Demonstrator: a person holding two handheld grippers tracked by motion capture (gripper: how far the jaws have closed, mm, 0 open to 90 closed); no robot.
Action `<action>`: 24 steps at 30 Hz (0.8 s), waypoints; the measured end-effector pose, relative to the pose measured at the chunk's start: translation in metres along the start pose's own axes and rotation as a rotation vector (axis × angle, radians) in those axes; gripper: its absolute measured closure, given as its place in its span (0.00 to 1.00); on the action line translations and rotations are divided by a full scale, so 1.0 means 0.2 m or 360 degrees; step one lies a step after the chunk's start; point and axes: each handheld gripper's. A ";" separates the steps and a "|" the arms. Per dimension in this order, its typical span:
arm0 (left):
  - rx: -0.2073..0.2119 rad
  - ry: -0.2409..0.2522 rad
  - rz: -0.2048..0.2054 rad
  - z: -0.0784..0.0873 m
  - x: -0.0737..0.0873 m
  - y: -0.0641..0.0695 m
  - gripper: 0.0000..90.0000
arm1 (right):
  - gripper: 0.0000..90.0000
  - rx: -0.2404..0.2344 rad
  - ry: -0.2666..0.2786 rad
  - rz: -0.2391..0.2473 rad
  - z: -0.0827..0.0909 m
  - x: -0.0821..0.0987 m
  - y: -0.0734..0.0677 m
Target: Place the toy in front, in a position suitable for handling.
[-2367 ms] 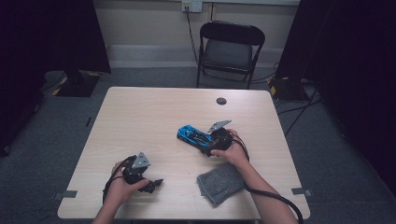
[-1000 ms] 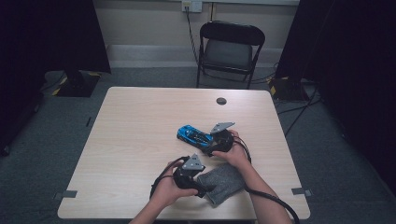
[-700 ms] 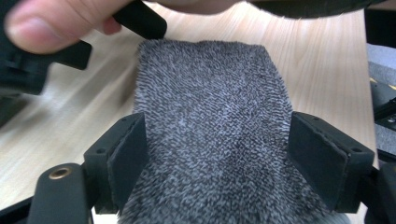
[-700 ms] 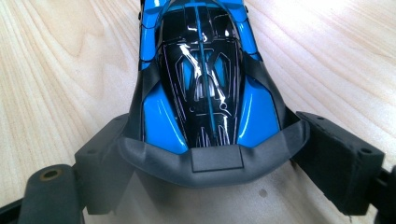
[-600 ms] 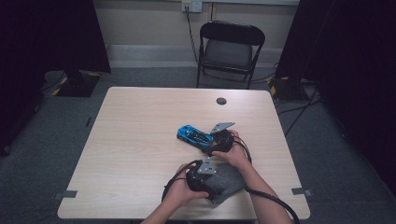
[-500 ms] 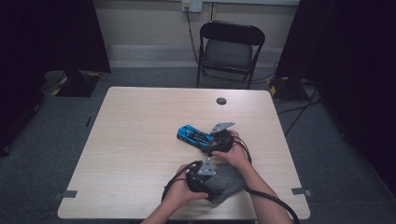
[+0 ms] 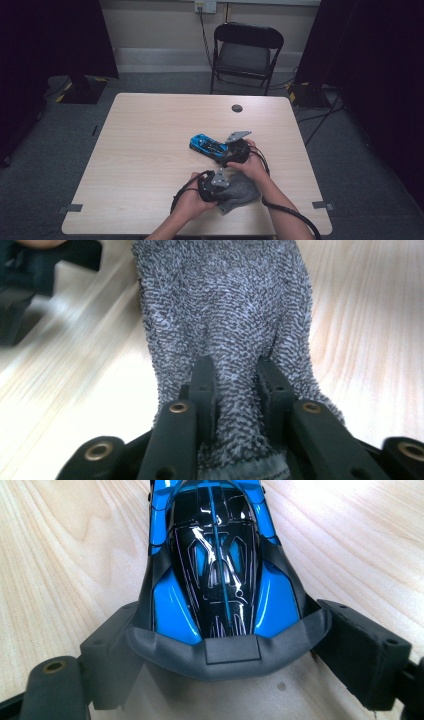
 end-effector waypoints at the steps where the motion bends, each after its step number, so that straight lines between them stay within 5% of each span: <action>1: 0.0000 0.0000 0.0000 0.00 0.00 0.00 0.83 | 0.18 0.0000 0.0000 0.0000 0.00 0.00 0.00; 6: -0.0057 0.0005 0.0050 0.11 0.11 -0.09 0.83 | 0.17 0.0000 0.0002 0.0002 0.00 0.00 0.00; 14: -0.0157 0.0067 0.0242 0.28 0.34 -0.26 0.82 | 0.16 0.0013 -0.0003 -0.0013 0.00 0.00 0.00; 24: -0.0235 0.0120 0.0335 0.32 0.42 -0.34 0.81 | 0.12 0.0082 -0.0014 -0.0109 -0.01 -0.01 -0.03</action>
Point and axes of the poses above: each handheld gripper's, and its own axes: z roughly backward along the jaws, x roughly out of its underside, y roughly to its right, and after that the axes turned 10 degrees about -y, right-handed
